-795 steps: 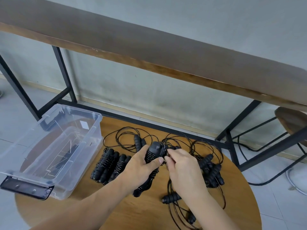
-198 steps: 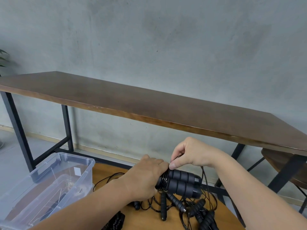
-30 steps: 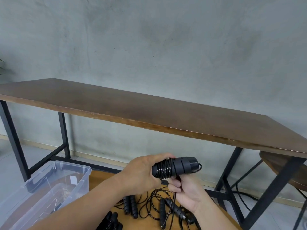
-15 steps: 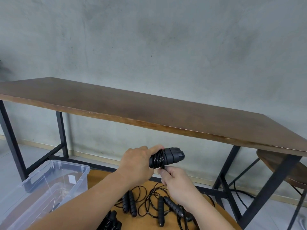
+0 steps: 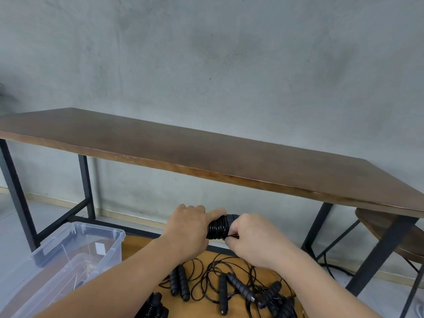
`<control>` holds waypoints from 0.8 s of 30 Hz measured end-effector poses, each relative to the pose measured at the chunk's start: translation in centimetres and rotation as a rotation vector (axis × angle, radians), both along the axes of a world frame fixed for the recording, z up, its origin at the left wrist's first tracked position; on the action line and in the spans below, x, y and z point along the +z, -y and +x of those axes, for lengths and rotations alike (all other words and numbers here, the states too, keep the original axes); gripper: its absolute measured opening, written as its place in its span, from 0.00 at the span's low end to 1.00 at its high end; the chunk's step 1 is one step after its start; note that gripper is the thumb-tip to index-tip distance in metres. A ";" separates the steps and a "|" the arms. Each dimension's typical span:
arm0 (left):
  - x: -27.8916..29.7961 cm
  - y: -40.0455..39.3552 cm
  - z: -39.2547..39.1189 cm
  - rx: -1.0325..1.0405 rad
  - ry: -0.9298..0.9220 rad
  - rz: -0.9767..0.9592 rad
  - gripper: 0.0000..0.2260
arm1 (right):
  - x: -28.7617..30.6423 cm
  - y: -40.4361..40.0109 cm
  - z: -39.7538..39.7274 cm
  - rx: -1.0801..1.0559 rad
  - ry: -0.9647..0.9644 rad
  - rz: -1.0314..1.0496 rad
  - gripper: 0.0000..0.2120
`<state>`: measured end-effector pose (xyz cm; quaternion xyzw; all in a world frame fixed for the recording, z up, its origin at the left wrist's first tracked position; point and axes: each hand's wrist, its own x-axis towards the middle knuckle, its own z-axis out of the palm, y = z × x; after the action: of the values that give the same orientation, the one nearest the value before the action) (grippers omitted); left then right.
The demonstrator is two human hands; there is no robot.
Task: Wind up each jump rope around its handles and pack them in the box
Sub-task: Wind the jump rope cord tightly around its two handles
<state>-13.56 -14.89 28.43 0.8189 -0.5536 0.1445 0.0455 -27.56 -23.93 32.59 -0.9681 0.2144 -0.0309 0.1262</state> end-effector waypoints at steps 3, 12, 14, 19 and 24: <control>0.3 -0.2 -0.4 -0.042 -0.009 0.025 0.30 | 2.1 0.7 0.1 0.071 -0.054 -0.016 0.08; 1.0 -1.3 -0.5 -0.196 -0.141 0.026 0.29 | 4.3 4.5 0.5 0.154 -0.025 0.259 0.07; 1.0 -1.5 -0.6 -0.218 -0.164 0.030 0.29 | 4.0 5.0 0.6 0.166 -0.017 0.300 0.09; 1.4 -2.2 -1.1 -0.254 -0.244 0.026 0.30 | 2.9 6.4 0.5 0.159 0.006 0.515 0.09; 1.7 -2.5 -1.8 -0.290 -0.345 0.016 0.33 | 2.0 7.6 0.3 0.104 0.042 0.746 0.10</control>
<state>-15.40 -12.39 30.11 0.7436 -0.6508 -0.0100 0.1533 -27.30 -31.53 34.55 -0.8643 0.1591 0.0360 0.4758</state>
